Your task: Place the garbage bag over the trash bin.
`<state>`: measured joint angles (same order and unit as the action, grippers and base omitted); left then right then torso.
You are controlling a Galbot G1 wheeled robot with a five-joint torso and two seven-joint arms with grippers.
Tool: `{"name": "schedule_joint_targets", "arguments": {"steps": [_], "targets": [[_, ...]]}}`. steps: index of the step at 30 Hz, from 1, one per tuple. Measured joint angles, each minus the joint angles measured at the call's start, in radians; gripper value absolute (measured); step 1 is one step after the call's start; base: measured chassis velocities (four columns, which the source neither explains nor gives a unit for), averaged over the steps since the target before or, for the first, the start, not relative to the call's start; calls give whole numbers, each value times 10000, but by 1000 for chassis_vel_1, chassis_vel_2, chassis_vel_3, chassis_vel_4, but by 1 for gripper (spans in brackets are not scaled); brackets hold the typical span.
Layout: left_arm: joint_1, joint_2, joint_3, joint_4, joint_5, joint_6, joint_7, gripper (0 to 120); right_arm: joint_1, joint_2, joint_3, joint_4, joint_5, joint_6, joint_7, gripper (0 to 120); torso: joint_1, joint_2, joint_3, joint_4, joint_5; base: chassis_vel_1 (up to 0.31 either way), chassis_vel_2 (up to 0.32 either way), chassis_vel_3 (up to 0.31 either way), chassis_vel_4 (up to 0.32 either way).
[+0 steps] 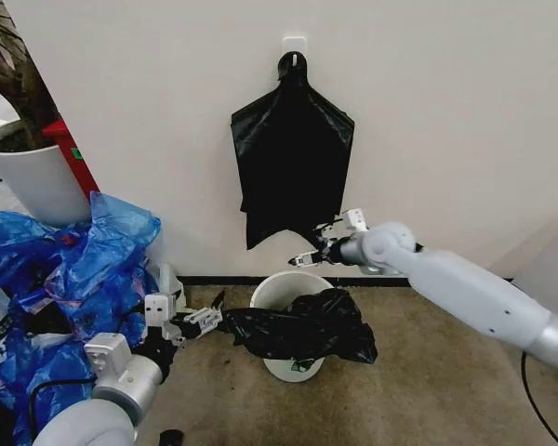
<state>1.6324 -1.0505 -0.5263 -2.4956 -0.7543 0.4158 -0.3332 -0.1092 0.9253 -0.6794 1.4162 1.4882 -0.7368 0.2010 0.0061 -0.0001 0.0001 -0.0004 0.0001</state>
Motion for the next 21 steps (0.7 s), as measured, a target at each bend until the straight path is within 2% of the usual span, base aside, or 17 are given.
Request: {"name": "schedule_joint_targets", "arguments": {"steps": [2, 10, 16, 21], "targets": [[-97, -25, 187, 82, -38, -375, -206, 100, 196, 120, -329, -290, 446, 3, 270, 100, 0, 0, 0, 0, 0, 0, 0, 0, 0], [-245, -66, 529, 187, -262, -925, -486, 100, 672, 321, -1191, -775, 1053, 8, 625, 100, 0, 0, -1, -2, -3, 0, 0, 0, 0], [-319, -11, 586, 85, -539, -1010, -471, 100, 547, 679, -1379, -1367, 751, 12, 639, 100, 0, 0, -1, 4, -1, 0, 0, 0, 0], [-386, 22, 597, -1, -724, -1008, -465, 100, 429, 679, -1446, -1526, 606, 12, 679, 100, 0, 0, -1, -3, -1, 0, 0, 0, 0]]}}
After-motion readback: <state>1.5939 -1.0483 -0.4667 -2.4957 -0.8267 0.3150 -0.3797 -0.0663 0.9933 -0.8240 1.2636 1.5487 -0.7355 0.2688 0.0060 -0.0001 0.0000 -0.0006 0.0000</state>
